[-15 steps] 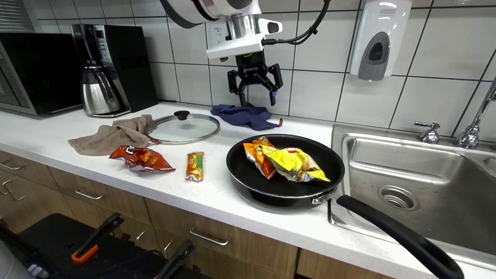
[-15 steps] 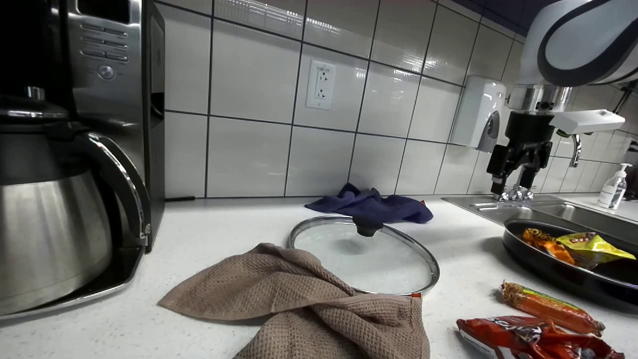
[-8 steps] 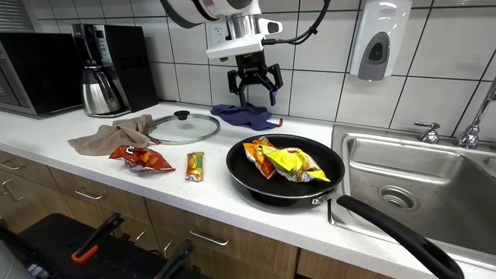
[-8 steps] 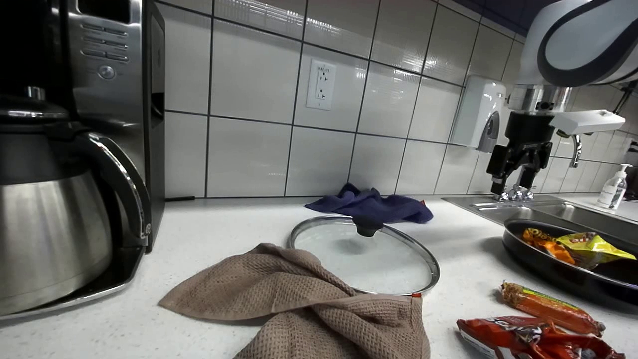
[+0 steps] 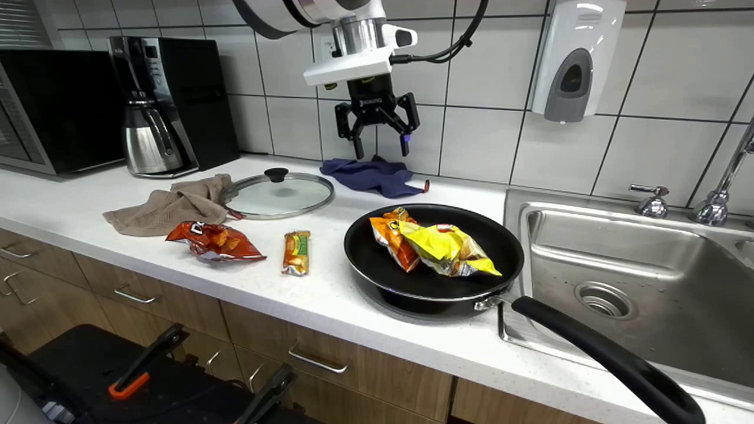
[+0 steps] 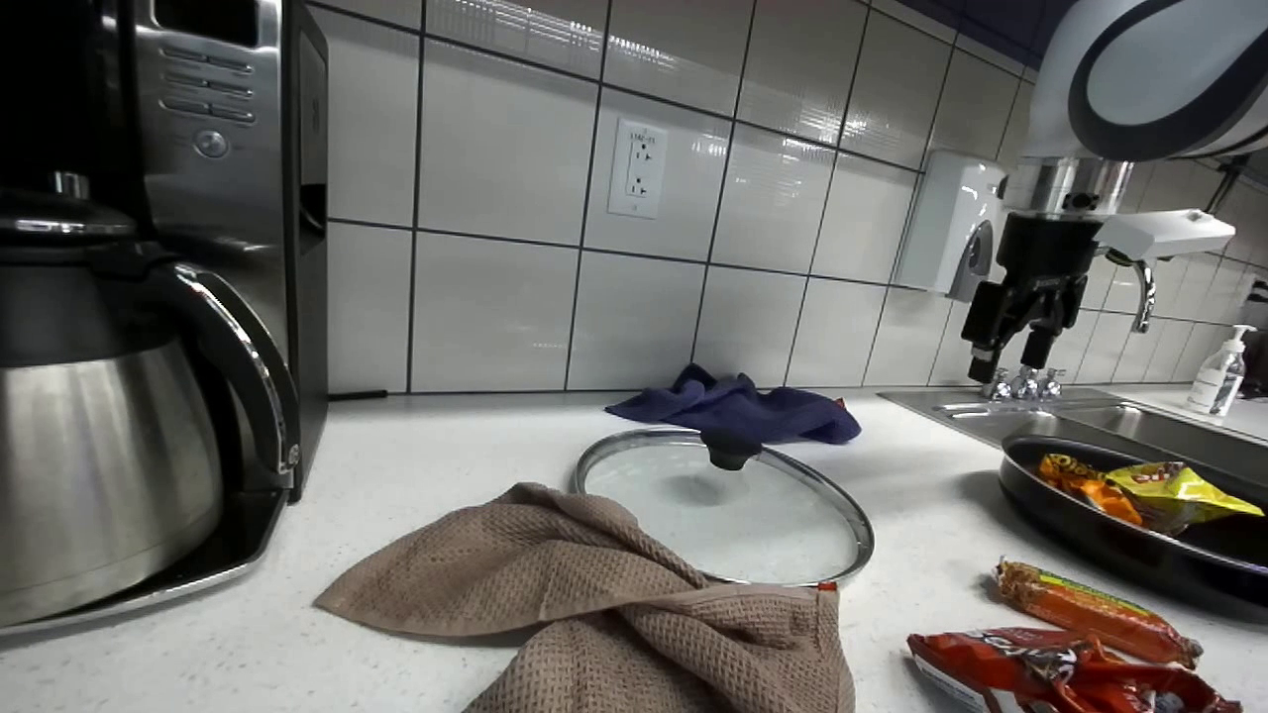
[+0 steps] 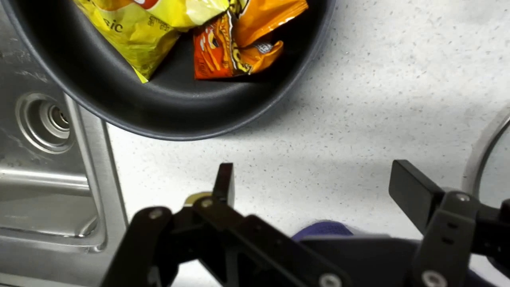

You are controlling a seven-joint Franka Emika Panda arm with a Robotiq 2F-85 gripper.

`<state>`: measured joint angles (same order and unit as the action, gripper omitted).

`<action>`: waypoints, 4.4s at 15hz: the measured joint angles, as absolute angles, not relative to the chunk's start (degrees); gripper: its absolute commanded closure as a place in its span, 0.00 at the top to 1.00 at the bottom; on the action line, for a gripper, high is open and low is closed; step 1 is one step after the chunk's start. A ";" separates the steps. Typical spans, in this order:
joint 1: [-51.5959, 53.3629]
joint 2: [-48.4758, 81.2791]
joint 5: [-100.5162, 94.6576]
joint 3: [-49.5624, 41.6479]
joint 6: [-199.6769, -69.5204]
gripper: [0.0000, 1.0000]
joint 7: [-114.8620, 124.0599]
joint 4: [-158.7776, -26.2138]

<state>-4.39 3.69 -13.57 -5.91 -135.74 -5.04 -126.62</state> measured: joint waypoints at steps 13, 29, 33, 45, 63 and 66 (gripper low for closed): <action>4.72 -7.74 -6.43 1.45 -135.66 1.00 -8.13 -139.64; 7.79 -7.32 -0.01 2.26 -134.41 1.00 -17.48 -143.48; 8.17 -7.36 -0.09 2.79 -134.47 1.00 -17.48 -143.70; 14.34 -14.65 2.40 4.67 -133.76 1.00 -25.16 -150.72; 14.10 -15.67 -9.50 4.54 -133.04 1.00 -27.21 -157.08; 13.67 -15.44 -10.78 4.54 -133.88 1.00 -27.19 -157.47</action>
<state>13.67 -15.44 -10.78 4.54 -133.88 -27.19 -157.47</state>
